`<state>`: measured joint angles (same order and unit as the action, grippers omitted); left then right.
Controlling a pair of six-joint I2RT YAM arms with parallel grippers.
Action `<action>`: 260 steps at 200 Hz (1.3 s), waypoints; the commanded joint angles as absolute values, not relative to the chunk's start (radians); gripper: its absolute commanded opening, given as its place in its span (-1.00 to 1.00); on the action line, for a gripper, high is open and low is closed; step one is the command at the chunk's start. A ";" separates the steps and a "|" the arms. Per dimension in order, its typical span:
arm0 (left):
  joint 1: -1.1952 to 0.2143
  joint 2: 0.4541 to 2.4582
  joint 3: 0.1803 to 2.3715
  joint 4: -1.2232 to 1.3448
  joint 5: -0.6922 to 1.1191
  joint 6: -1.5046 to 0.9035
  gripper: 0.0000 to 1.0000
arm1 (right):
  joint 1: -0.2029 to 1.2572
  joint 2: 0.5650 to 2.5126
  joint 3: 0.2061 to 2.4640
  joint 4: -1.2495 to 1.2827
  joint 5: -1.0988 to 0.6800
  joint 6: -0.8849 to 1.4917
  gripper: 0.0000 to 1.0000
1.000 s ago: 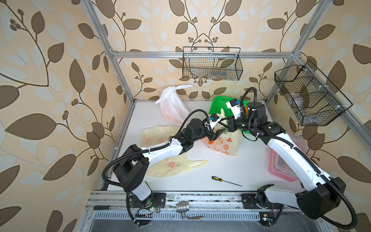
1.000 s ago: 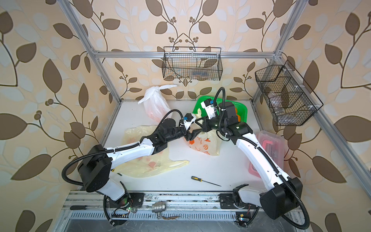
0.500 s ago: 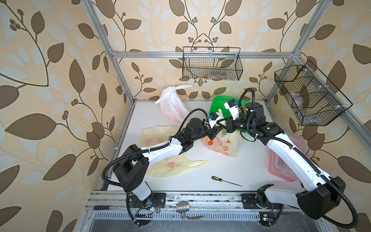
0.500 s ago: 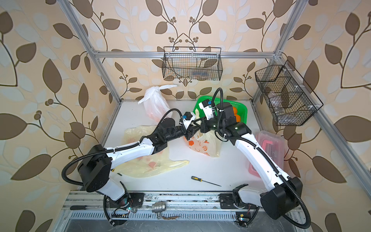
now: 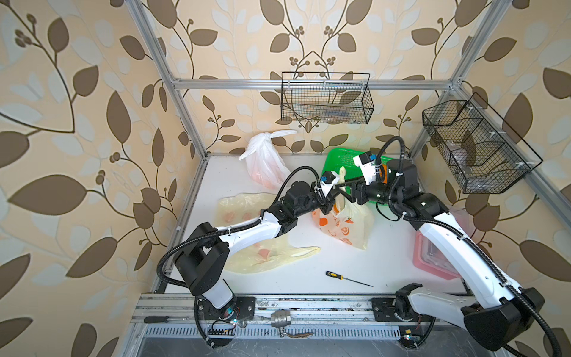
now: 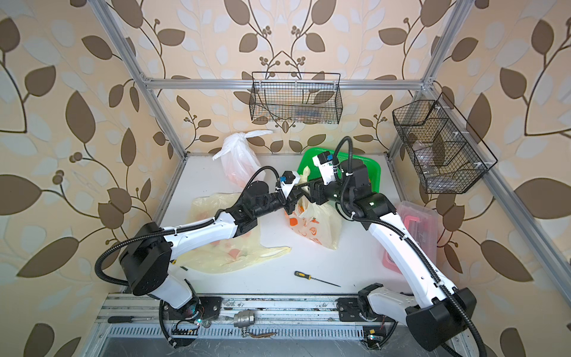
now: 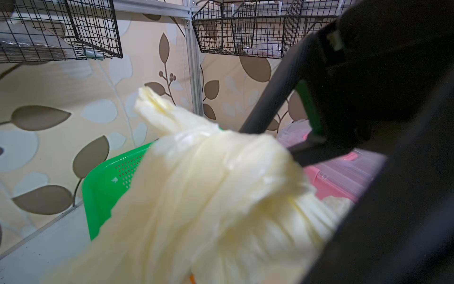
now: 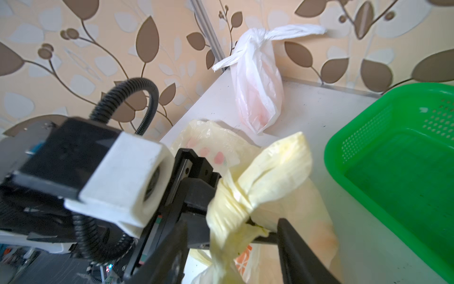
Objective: Place the oranges into plastic bags & tie knots
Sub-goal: Tie the plastic bag at the center of the board.
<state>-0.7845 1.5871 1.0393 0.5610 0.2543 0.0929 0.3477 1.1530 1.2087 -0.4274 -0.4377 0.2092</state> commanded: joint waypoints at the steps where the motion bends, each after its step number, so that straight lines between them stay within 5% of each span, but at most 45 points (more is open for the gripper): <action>1: -0.785 1.569 1.067 0.632 0.264 0.088 -1.00 | 0.319 1.091 1.188 -0.387 -0.411 0.264 0.39; 65: -0.785 1.571 1.066 0.632 0.271 0.091 -1.00 | 0.187 1.153 1.140 -0.163 -0.527 0.759 0.46; 165: -0.784 1.560 1.059 0.618 0.282 0.107 -1.00 | 0.233 1.299 1.233 -0.085 -0.642 0.850 0.32; 260: -0.785 1.552 1.052 0.611 0.278 0.116 -1.00 | 0.258 1.347 1.305 -0.167 -0.651 0.818 -0.33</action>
<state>-0.7845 1.5871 1.0393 0.5720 0.2615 0.1005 0.2531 1.3388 1.2636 -0.1459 -0.6365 0.8192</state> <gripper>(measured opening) 0.046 0.338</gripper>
